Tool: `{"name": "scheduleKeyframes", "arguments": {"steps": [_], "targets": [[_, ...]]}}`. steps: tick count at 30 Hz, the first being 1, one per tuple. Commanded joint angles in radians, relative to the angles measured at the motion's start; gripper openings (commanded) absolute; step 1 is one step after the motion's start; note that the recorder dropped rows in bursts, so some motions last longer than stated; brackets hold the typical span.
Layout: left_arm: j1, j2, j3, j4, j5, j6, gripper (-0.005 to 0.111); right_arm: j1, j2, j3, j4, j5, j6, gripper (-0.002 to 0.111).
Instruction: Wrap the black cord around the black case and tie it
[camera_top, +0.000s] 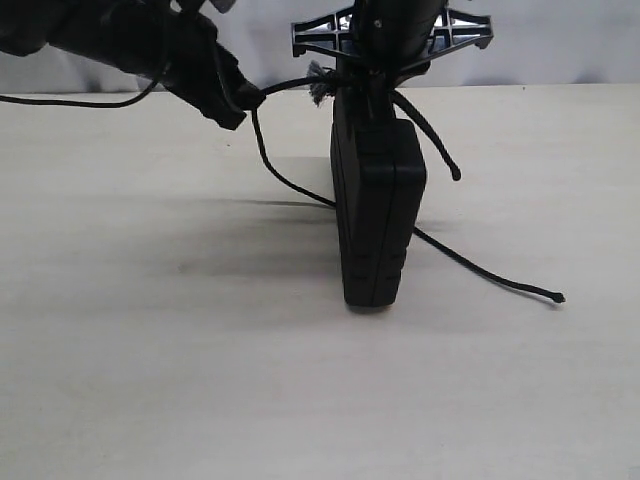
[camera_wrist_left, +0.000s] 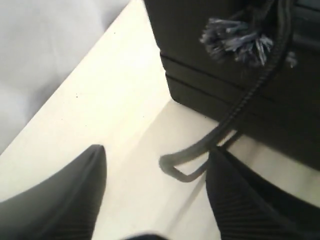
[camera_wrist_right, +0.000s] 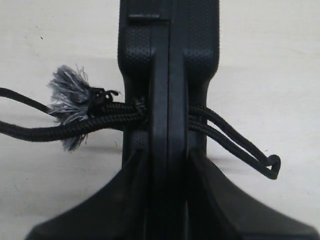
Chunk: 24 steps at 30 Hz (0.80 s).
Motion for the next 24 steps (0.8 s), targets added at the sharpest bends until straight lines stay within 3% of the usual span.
{"name": "scheduleKeyframes", "arguments": {"steps": [1,6,13,20,22,24], "targets": [[0.010,-0.008,0.000,-0.152,0.095,0.188,0.055,0.003,-0.008,-0.008,0.022,-0.001,-0.003,0.004],[0.010,-0.006,0.000,-0.284,0.186,0.351,0.055,0.003,-0.008,-0.008,0.022,-0.001,-0.015,0.004],[0.010,0.025,0.000,-0.292,0.226,0.374,0.055,0.003,-0.008,-0.008,0.022,-0.001,-0.022,0.004],[0.000,0.078,0.000,-0.390,0.239,0.383,0.055,0.003,-0.008,-0.008,0.022,-0.003,-0.022,0.004],[-0.016,0.080,0.000,-0.468,0.246,0.417,0.044,0.003,-0.008,-0.008,0.024,-0.003,-0.022,0.004],[-0.036,0.080,0.000,-0.546,0.241,0.478,0.022,0.003,-0.008,-0.008,0.026,-0.003,-0.022,0.004]]}}
